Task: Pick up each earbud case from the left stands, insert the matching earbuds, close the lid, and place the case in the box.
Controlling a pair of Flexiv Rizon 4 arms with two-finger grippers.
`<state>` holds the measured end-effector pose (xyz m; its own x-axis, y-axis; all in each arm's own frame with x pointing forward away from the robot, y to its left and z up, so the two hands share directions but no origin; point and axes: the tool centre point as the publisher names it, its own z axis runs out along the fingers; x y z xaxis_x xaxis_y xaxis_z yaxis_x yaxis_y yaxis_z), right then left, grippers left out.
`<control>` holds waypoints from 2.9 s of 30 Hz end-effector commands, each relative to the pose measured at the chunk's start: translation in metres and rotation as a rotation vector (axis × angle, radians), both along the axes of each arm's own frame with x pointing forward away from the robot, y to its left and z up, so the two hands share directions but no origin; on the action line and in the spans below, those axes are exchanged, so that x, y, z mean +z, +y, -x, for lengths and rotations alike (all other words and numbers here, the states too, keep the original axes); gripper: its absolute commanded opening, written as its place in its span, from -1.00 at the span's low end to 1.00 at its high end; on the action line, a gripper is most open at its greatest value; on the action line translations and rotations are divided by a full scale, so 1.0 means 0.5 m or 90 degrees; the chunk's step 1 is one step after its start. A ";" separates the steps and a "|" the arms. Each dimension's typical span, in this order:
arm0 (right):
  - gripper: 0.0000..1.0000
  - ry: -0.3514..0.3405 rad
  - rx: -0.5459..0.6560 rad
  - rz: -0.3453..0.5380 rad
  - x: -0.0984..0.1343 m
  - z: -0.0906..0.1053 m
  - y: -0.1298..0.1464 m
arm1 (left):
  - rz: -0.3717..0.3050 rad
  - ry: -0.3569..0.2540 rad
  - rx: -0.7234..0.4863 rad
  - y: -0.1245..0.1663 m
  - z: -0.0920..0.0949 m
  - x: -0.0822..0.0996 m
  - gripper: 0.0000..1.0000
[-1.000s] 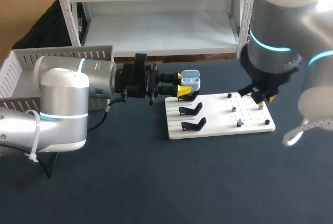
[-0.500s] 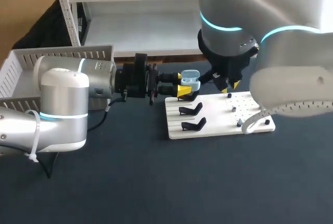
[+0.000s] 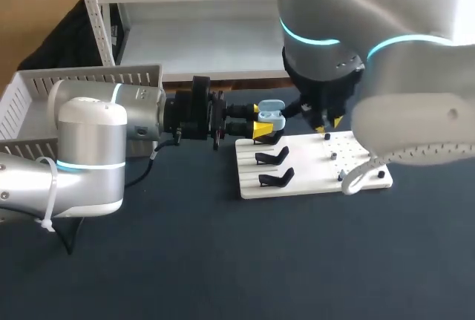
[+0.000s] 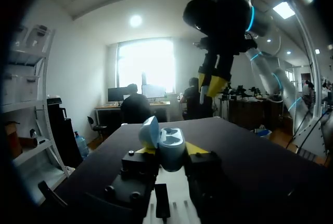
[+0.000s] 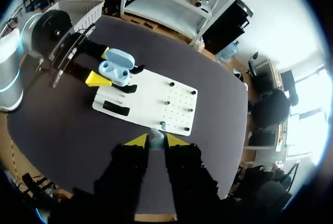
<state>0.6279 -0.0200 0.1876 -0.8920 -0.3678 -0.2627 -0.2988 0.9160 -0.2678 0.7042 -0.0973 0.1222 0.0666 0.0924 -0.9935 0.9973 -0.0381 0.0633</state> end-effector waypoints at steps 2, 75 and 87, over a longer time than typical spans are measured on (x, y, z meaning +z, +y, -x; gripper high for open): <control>-1.00 0.035 -0.198 0.030 0.028 -0.030 0.049 | 0.002 -0.001 -0.001 0.000 -0.003 -0.003 -1.00; -1.00 0.162 -0.395 -0.108 0.003 -0.108 0.133 | -0.008 -0.031 -0.004 -0.009 0.008 0.001 -1.00; -1.00 0.164 -0.394 -0.108 0.005 -0.076 0.115 | 0.000 -0.020 0.014 -0.017 0.016 -0.004 -1.00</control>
